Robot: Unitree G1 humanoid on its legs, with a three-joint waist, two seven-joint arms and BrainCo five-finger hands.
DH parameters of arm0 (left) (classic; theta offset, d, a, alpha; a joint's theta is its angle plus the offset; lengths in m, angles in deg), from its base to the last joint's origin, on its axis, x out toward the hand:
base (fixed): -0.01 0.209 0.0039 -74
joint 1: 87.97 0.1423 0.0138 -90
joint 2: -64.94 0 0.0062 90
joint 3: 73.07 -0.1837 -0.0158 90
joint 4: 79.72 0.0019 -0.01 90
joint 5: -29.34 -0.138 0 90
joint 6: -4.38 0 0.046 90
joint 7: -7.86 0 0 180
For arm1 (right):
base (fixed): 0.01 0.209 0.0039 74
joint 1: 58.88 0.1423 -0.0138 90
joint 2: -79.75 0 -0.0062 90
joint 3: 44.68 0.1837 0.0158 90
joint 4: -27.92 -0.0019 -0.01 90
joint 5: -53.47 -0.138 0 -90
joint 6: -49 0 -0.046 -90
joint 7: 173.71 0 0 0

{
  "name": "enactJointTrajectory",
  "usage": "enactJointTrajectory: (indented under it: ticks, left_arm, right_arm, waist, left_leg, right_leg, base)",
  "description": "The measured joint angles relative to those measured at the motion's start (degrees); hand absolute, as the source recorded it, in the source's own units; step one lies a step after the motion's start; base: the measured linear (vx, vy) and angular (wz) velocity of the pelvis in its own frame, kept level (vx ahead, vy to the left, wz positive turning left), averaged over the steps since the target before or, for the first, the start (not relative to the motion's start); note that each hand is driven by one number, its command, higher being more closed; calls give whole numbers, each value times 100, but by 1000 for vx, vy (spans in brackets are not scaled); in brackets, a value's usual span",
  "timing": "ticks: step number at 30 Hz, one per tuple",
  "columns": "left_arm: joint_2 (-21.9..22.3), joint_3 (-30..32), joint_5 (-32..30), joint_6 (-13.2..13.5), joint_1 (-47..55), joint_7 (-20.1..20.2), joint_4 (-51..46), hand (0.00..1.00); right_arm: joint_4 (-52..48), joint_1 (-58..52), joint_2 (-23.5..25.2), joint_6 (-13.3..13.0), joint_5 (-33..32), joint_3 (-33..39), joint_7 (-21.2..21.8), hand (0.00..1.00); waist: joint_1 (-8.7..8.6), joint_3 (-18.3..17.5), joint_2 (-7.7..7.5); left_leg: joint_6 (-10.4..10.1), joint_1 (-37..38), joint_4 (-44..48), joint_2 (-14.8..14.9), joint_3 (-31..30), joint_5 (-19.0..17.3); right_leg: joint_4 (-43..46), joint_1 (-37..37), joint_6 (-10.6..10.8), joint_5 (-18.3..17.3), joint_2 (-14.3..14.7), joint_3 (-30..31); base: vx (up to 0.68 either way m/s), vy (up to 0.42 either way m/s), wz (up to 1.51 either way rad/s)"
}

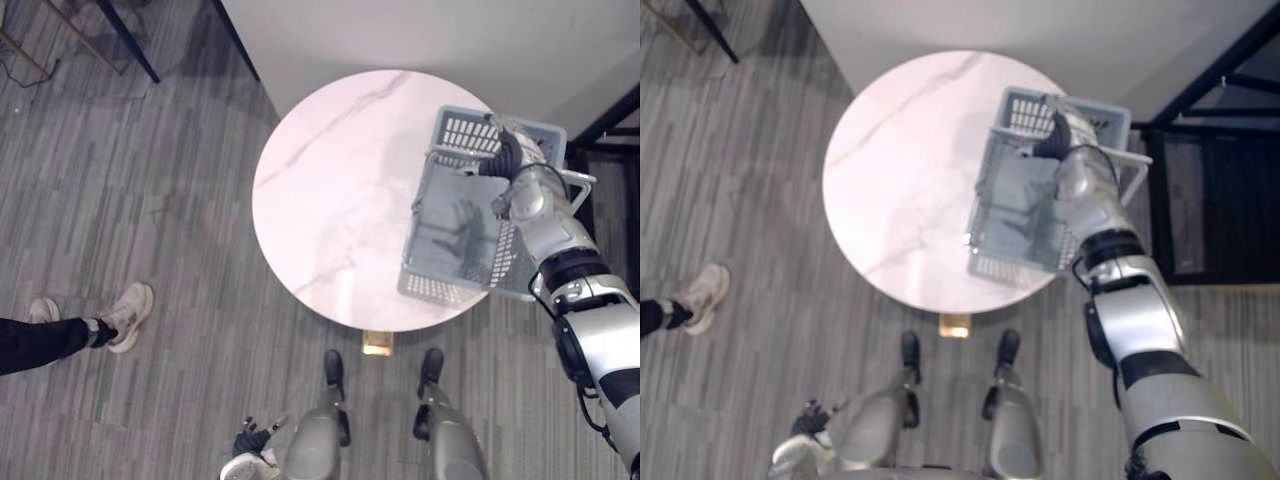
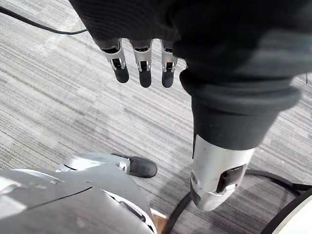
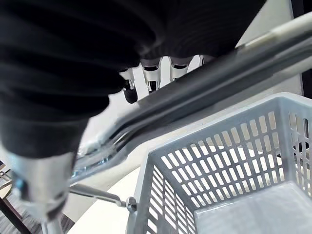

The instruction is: Pick vegetable in the basket

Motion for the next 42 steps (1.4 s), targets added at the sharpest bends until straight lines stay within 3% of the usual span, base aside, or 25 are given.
enactJointTrajectory:
  ticks: [15, 16, 28, 34, 39, 42]
  left_arm:
    - [-39, -179, 0, 2, -4, -22, -5, 0]
    - [-39, -184, 0, 2, -4, -22, -5, 0]
    - [-58, -259, -2, 0, -13, -14, -4, 0]
    - [-87, -295, -15, -5, -16, 22, -6, 0]
    - [-171, -295, -64, -12, -16, 27, -11, 0]
    - [-258, -288, -131, -18, -15, 23, -48, 0]
  right_arm:
    - [110, -85, -43, -122, 246, 114, -87, 0]
    - [110, -85, -50, -123, 296, 111, -86, 100]
    - [15, -133, -298, -260, 720, -478, 40, 100]
    - [-387, -277, -516, -505, 1136, -1545, 608, 100]
    - [-758, -569, -509, -733, 1263, -2081, 915, 100]
    - [-1287, -974, -475, -809, 1251, -2455, 1079, 100]
  waist:
    - [-2, 46, -16]
    - [-1, 47, -15]
    - [79, 50, -18]
    - [107, 52, -47]
    - [114, 5, -211]
    - [105, -124, -413]
  left_leg:
    - [7, -3, -22, -8, -82, 40]
    - [7, -3, -22, -8, -79, 40]
    - [4, 23, -23, -4, 16, 38]
    - [-1, 133, -22, 33, 40, 34]
    - [-8, 250, -22, 54, 50, 29]
    - [-18, 323, -21, 55, 76, 22]
  right_leg:
    - [11, 25, 2, -4, -10, -60]
    - [11, 22, 2, -4, -10, -56]
    - [15, -3, 3, -4, 1, 30]
    - [30, 86, 3, -4, 37, 65]
    - [33, 190, 3, -4, 56, 79]
    - [31, 243, 4, -4, 58, 103]
  base:
    - [8, 1, 2]
    - [0, 0, 0]
    - [0, 0, -3]
    - [4, -3, -3]
    - [0, 0, 0]
    - [16, 2, -4]
